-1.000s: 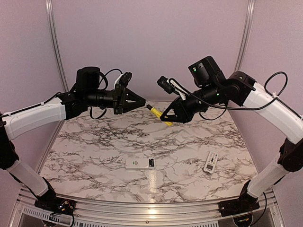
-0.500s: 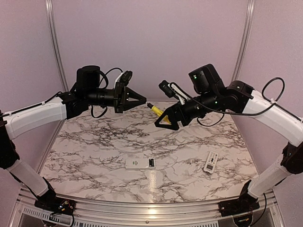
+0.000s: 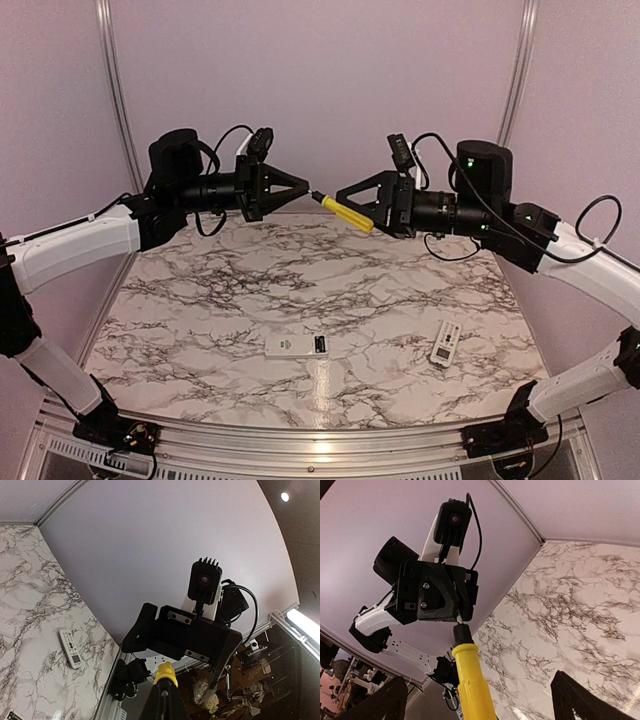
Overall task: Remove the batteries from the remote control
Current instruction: Pass from the right arm to the left, then pass from the left arm to the right
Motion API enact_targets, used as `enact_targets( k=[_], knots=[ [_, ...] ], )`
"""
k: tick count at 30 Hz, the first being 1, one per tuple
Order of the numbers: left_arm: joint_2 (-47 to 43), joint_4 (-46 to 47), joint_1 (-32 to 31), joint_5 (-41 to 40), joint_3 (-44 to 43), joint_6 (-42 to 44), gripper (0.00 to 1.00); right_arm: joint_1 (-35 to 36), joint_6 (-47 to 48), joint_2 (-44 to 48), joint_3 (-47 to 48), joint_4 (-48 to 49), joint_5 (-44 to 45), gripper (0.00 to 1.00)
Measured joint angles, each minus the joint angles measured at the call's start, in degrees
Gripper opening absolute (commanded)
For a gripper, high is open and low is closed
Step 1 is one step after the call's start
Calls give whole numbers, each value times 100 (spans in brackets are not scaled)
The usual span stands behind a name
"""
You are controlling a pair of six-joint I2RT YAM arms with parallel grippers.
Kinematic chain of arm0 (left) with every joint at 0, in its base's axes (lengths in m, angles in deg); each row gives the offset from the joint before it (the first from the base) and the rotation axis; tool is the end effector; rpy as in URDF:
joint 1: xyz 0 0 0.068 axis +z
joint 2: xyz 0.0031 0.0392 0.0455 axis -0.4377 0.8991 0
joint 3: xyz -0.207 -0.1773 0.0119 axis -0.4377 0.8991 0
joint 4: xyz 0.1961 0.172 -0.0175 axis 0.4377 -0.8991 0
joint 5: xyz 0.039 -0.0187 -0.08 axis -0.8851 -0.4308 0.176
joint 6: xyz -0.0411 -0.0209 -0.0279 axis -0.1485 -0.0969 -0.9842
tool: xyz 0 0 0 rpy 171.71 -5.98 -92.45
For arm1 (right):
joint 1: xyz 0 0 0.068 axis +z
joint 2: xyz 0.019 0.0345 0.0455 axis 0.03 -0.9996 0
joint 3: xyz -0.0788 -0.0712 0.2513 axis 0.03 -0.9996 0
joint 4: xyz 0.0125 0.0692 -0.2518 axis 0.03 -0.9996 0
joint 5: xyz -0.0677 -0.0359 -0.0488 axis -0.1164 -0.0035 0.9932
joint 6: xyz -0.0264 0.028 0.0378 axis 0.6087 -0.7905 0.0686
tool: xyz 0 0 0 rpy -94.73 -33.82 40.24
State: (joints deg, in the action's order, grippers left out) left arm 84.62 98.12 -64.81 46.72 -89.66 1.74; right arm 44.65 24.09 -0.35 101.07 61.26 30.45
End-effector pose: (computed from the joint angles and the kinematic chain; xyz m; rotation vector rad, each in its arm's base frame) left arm 0.2614 -0.2445 0.3871 0.4935 1.8535 -1.8895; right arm 0.1897 0.2196 0.4054 -0.4846 1.9232 1.3722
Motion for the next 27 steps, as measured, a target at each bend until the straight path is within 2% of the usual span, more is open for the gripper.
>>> enact_targets(
  k=[5,14,20,27],
  knots=[
    [2,553,28,-7,-70,-256,0,-81,-1088,146,-428,1086,72,97],
    [83,1029,42,-149,-492,-358,0,-92,-2422,146,-793,2450,297,94],
    [164,1150,44,-428,-516,-365,0,-92,-2870,146,-811,2916,356,92],
    [164,1270,44,-614,-516,-319,0,-92,-3147,138,-815,3289,372,81]
  ],
)
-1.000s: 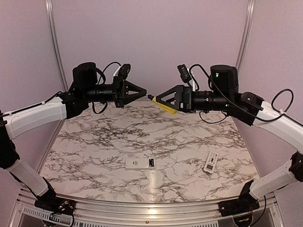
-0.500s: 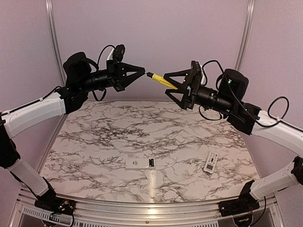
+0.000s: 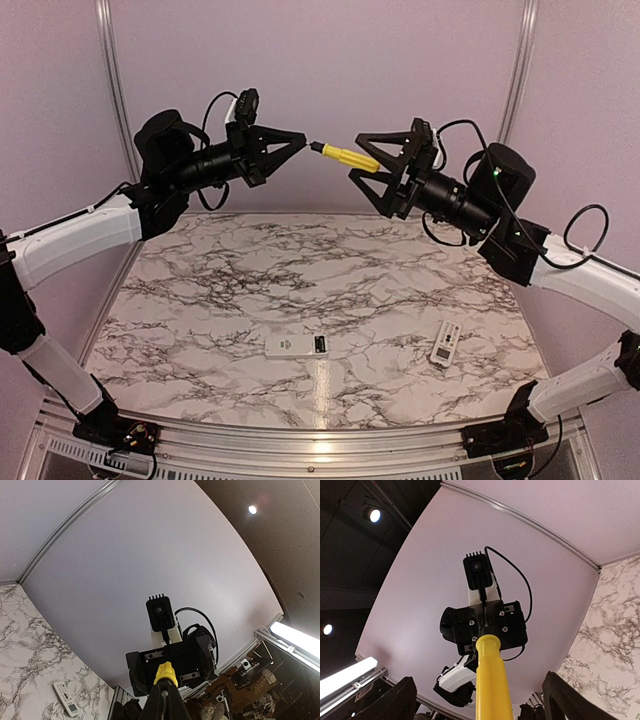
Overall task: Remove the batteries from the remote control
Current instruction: Pass from the left arm to the right
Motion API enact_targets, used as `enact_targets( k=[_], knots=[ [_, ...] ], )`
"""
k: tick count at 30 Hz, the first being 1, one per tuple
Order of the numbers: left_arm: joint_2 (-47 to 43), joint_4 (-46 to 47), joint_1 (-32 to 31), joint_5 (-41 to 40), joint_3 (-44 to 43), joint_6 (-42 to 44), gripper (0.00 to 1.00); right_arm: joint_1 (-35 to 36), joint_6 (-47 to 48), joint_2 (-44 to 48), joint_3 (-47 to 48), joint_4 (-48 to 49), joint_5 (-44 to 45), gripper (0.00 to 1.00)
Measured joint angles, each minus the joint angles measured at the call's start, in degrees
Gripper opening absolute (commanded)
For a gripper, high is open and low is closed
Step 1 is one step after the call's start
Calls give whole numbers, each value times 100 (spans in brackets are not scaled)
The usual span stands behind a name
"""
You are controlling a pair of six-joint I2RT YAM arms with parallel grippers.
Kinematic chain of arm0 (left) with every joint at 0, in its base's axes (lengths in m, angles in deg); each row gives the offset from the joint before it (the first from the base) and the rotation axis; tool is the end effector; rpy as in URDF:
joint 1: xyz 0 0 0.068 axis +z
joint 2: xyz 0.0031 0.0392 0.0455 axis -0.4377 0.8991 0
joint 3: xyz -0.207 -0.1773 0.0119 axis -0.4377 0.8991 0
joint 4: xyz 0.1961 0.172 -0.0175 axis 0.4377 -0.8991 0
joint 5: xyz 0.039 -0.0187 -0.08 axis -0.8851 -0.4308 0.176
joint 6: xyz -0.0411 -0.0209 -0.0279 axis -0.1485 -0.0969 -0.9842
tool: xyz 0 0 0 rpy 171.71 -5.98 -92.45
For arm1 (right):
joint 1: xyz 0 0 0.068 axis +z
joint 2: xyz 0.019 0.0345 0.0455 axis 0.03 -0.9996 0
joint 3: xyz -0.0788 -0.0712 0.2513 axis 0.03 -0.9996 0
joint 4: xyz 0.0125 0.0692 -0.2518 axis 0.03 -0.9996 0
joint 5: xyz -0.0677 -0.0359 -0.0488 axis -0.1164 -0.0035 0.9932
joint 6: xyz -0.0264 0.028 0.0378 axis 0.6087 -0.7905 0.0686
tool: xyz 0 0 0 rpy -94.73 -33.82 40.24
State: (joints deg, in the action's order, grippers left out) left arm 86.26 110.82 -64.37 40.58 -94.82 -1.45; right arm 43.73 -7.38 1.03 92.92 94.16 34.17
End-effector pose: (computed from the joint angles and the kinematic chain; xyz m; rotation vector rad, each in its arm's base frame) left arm 0.2680 -0.2428 0.4308 0.4507 1.5456 -1.8845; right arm 0.1940 0.2142 0.4226 -0.0288 1.6076 1.8590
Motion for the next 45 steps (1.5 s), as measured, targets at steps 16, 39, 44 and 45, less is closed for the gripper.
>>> enact_targets(
  k=[16,39,44,45],
  knots=[
    [-2,-190,-48,-199,2,361,0,9,-114,-472,417,2,-79,47],
    [-76,-345,-109,-341,13,592,0,35,-13,-767,737,-240,-219,31],
    [-85,-358,-111,-341,15,621,0,35,13,-767,737,-278,-219,28],
    [-92,-369,-122,-345,20,627,0,35,15,-767,737,-291,-219,28]
  ],
)
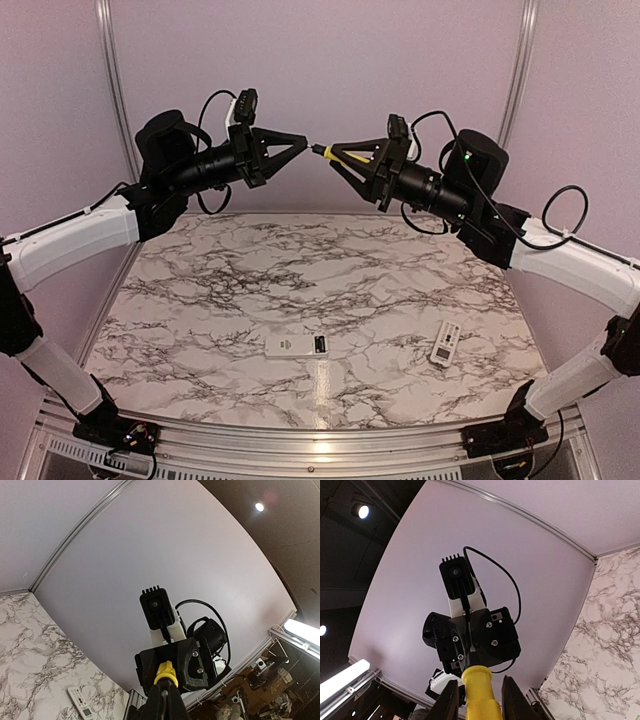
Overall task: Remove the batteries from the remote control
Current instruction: Pass from the left arm to the right
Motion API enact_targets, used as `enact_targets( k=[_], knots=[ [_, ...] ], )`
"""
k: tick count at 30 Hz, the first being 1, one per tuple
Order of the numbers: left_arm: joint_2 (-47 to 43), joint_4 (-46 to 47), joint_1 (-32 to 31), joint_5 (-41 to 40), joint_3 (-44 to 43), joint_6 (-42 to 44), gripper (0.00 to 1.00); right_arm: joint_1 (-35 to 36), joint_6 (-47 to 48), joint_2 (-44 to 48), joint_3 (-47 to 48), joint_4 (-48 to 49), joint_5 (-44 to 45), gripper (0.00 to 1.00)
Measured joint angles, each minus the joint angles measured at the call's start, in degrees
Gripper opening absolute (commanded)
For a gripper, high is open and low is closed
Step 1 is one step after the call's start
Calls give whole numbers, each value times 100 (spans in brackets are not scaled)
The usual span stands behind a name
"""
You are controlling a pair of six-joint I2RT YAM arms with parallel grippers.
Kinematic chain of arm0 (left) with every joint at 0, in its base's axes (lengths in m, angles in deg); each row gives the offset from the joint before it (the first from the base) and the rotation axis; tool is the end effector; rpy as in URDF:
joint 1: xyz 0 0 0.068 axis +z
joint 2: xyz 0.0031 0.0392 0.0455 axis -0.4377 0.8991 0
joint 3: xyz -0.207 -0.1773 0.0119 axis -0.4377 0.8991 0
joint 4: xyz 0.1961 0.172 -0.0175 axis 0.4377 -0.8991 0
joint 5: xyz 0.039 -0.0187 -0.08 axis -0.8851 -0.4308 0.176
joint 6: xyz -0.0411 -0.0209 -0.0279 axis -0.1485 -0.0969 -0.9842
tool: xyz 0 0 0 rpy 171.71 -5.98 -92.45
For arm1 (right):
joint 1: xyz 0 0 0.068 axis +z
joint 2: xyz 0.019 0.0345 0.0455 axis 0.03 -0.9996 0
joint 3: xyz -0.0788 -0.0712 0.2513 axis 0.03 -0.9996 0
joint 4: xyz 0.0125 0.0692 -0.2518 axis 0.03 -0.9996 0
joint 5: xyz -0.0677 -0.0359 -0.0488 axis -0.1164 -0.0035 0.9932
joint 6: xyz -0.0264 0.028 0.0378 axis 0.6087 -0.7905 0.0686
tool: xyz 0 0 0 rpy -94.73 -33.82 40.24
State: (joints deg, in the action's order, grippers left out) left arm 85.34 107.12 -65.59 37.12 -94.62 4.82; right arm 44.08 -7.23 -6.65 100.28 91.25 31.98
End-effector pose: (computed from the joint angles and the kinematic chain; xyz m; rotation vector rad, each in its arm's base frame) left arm 0.2626 -0.2462 0.4292 0.4601 1.5433 -1.7867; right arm 0.2163 0.2416 0.4244 -0.0559 1.6842 1.8618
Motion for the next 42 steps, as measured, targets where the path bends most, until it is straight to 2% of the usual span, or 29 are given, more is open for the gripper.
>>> enact_targets(
  k=[9,14,20,23,27,30,33,38,42],
  knots=[
    [-103,-92,-7,-76,96,37,0,0,22,0,0,-15,2,33],
    [-149,-129,-13,-98,120,98,0,0,42,0,0,-22,0,23],
    [-175,-149,-17,-63,122,74,0,0,85,0,20,59,-72,4],
    [-201,-155,-17,-48,122,52,0,0,103,0,22,96,-109,0],
    [-212,-254,-15,-48,122,116,23,0,151,2,22,42,-111,0],
    [-214,-595,-13,-59,122,369,47,0,260,31,22,-179,-87,0],
    [-256,-1086,-7,-133,140,678,70,0,435,114,22,-531,-59,0],
    [-697,-2247,7,-481,391,1375,98,-17,872,365,20,-1318,39,0],
    [-1108,-3338,28,-1062,498,2146,99,-44,1279,562,20,-2011,153,0]
  ],
)
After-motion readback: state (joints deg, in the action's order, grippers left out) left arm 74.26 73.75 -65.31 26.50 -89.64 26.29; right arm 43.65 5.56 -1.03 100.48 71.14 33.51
